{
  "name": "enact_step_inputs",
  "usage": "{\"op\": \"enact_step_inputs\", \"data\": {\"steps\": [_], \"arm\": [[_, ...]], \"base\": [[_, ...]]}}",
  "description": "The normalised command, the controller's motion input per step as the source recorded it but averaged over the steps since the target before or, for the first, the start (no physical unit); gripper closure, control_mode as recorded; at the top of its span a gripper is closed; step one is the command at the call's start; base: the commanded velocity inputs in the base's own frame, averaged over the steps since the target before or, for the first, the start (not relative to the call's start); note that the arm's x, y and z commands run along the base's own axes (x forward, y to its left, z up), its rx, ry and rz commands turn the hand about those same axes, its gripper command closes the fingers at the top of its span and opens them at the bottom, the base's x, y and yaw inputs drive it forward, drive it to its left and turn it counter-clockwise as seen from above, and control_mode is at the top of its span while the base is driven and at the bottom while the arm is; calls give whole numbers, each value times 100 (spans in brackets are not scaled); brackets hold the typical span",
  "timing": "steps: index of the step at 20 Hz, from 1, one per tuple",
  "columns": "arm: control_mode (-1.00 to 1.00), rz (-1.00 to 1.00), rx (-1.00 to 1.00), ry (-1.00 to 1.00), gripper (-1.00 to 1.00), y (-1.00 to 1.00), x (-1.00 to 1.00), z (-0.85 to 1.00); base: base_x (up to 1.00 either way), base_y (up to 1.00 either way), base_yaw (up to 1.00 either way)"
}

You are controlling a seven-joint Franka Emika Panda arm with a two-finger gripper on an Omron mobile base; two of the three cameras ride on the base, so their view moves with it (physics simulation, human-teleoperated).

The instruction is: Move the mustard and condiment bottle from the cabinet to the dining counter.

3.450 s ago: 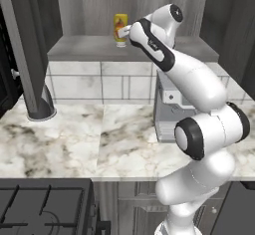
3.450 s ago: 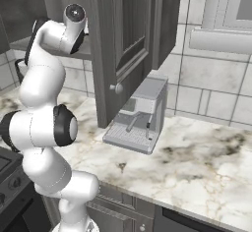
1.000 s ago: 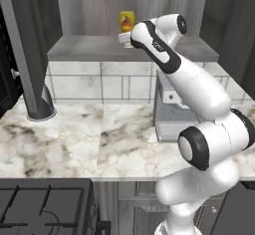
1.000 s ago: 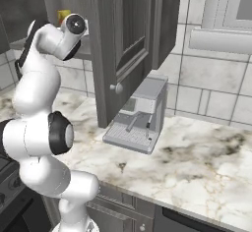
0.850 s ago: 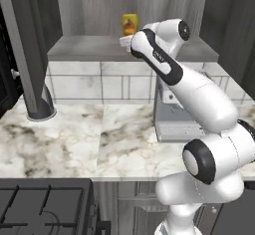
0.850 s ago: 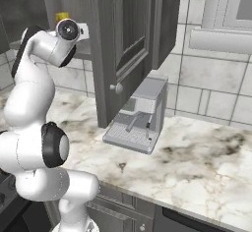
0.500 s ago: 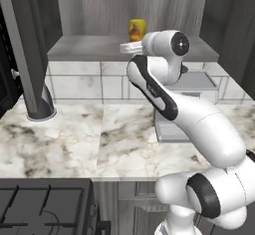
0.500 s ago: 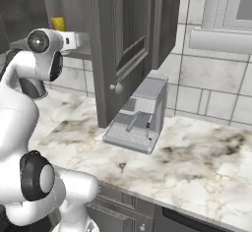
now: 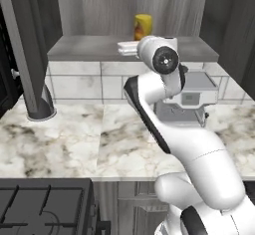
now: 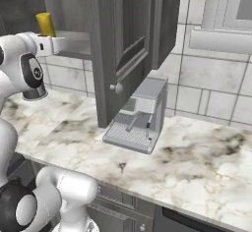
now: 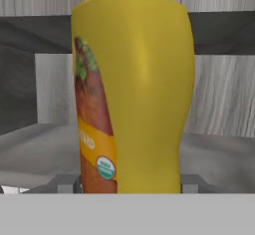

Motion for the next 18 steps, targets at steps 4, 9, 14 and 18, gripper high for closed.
{"op": "enact_step_inputs", "data": {"steps": [4, 9, 14, 18], "arm": [[-100, -3, 2, 0, 100, -46, -34, 6], [-100, 0, 0, 0, 100, -36, -39, -1], [-100, 0, 0, 0, 100, -10, -16, -1], [-100, 0, 0, 12, 100, 0, 0, -8]], "base": [[0, 0, 0], [0, 0, 0], [0, 0, 0], [0, 0, 0]]}}
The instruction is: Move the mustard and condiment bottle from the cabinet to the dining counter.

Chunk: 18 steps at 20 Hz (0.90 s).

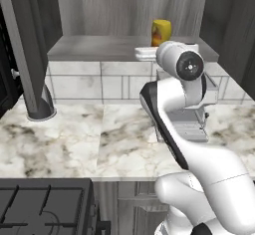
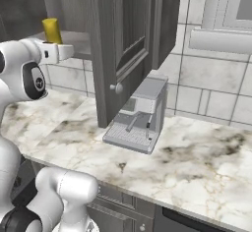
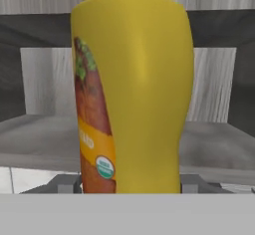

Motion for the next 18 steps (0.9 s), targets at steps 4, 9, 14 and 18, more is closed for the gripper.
{"op": "enact_step_inputs", "data": {"steps": [4, 9, 14, 18], "arm": [[100, 0, 0, 1, 100, 0, 0, 0], [100, 0, 0, 0, 100, 0, 0, 0], [100, 0, 0, 0, 100, 0, 0, 0], [100, 0, 0, 0, 100, 0, 0, 0]], "base": [[-5, 0, 0], [-95, -22, 0], [-87, -2, -3], [-54, 0, -16]]}}
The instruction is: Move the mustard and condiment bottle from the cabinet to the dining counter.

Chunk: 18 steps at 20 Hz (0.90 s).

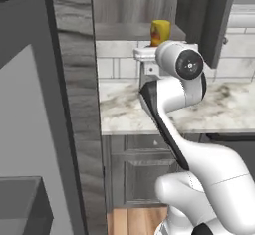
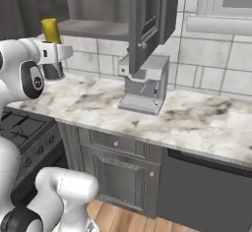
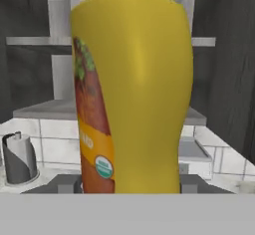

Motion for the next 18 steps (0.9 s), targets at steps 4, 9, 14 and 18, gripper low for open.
{"op": "enact_step_inputs", "data": {"steps": [4, 9, 14, 18], "arm": [[100, 0, 0, 0, 100, 0, 0, 0], [100, 0, 0, 0, 100, 0, 0, 0], [100, 0, 0, 0, 100, 0, 0, 0], [100, 0, 0, 0, 100, 0, 0, 0]], "base": [[-13, -48, -29], [-9, -92, -60], [-7, -80, -71], [-1, -91, -69]]}}
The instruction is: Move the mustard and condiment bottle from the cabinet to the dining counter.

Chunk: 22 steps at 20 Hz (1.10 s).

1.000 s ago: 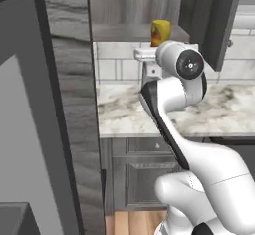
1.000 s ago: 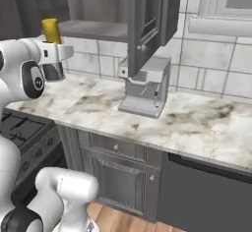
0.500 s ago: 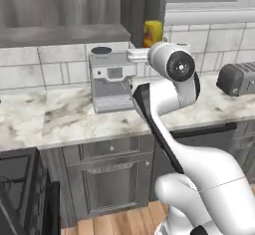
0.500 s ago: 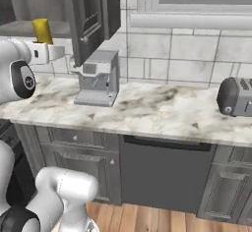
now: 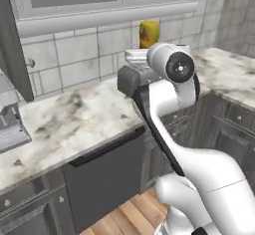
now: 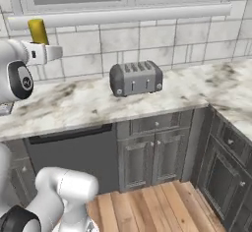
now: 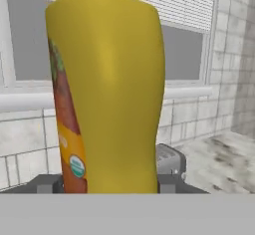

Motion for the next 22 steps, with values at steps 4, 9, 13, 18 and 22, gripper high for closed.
{"op": "enact_step_inputs", "data": {"steps": [4, 9, 13, 18, 22], "arm": [[100, 0, 0, 0, 100, 0, 0, 0], [100, 0, 0, 0, 100, 0, 0, 0], [100, 0, 0, 0, 100, 0, 0, 0], [100, 0, 0, 0, 100, 0, 0, 0], [100, 0, 0, 0, 100, 0, 0, 0]], "base": [[0, -100, -68], [0, -100, -67], [0, -90, -65], [0, -64, -66], [0, -2, -54]]}}
